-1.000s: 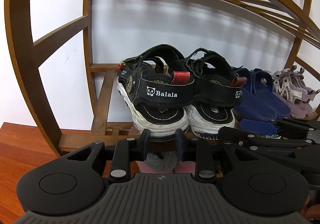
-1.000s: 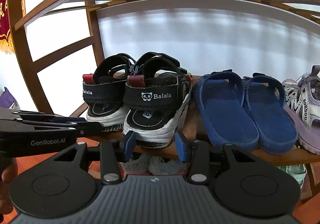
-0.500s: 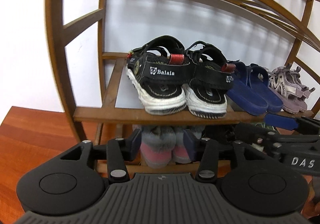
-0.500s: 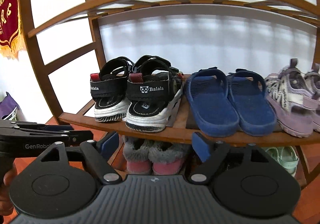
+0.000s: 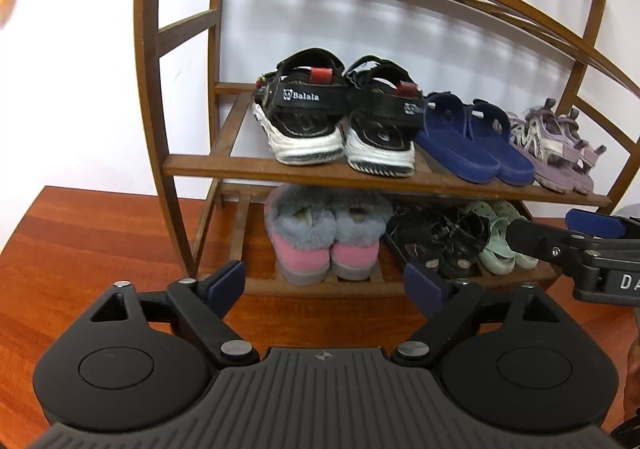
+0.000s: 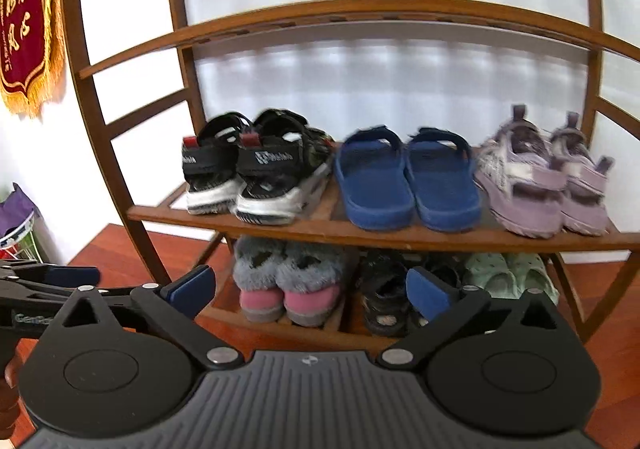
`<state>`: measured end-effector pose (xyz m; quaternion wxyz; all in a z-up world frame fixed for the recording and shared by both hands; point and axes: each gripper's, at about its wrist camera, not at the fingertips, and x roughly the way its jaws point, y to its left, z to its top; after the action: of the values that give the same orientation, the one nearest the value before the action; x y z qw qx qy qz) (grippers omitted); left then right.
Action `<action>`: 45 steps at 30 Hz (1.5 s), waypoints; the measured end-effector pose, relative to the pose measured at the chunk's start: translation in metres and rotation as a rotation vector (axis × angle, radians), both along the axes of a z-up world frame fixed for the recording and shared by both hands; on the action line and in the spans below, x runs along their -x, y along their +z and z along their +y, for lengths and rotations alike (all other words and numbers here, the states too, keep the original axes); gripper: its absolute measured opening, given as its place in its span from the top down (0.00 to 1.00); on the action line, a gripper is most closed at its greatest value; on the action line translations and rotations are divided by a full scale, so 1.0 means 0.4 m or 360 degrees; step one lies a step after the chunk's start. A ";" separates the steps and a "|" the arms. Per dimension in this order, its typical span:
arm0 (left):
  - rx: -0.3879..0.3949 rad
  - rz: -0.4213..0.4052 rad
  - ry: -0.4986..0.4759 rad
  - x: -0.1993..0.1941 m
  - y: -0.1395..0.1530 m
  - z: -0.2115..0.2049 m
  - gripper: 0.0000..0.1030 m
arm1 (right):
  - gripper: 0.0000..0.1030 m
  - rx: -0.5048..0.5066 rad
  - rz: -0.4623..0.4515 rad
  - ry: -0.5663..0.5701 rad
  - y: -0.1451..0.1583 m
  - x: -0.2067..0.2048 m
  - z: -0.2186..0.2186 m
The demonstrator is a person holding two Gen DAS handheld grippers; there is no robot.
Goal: Organize scattered shoes
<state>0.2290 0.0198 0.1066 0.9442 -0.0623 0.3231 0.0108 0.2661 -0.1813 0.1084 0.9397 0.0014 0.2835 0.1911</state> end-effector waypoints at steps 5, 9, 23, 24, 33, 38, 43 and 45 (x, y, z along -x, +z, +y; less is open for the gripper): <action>0.0025 -0.0024 0.0099 0.058 -0.008 -0.020 0.05 | 0.01 0.0031 0.0042 -0.0026 -0.016 0.029 -0.041; 0.0040 -0.0011 0.0127 0.087 -0.010 -0.028 0.04 | 0.01 0.0046 0.0055 -0.0034 -0.026 0.053 -0.064; -0.0022 0.0001 0.0052 0.224 -0.008 -0.052 0.01 | 0.01 0.0083 0.0070 -0.0144 -0.040 0.211 -0.099; -0.0022 0.0005 0.0045 0.236 -0.010 -0.053 0.01 | 0.01 0.0089 0.0068 -0.0155 -0.041 0.224 -0.101; -0.0039 0.0047 -0.0019 0.328 -0.032 -0.080 0.00 | 0.01 0.0162 0.0072 -0.0275 -0.052 0.366 -0.132; -0.0074 0.0083 -0.0043 0.370 -0.049 -0.105 0.00 | 0.01 0.0175 0.0091 -0.0309 -0.058 0.421 -0.159; -0.0141 0.0097 -0.0075 0.409 -0.063 -0.145 0.00 | 0.01 0.0182 0.0097 -0.0324 -0.067 0.460 -0.189; -0.0168 0.0102 -0.0082 0.421 -0.068 -0.163 0.00 | 0.01 0.0171 0.0105 -0.0320 -0.072 0.473 -0.203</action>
<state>0.0605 -0.0453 0.0794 0.9353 -0.0035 0.3538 0.0055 0.0767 -0.2624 0.0795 0.9430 -0.0142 0.3225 0.0802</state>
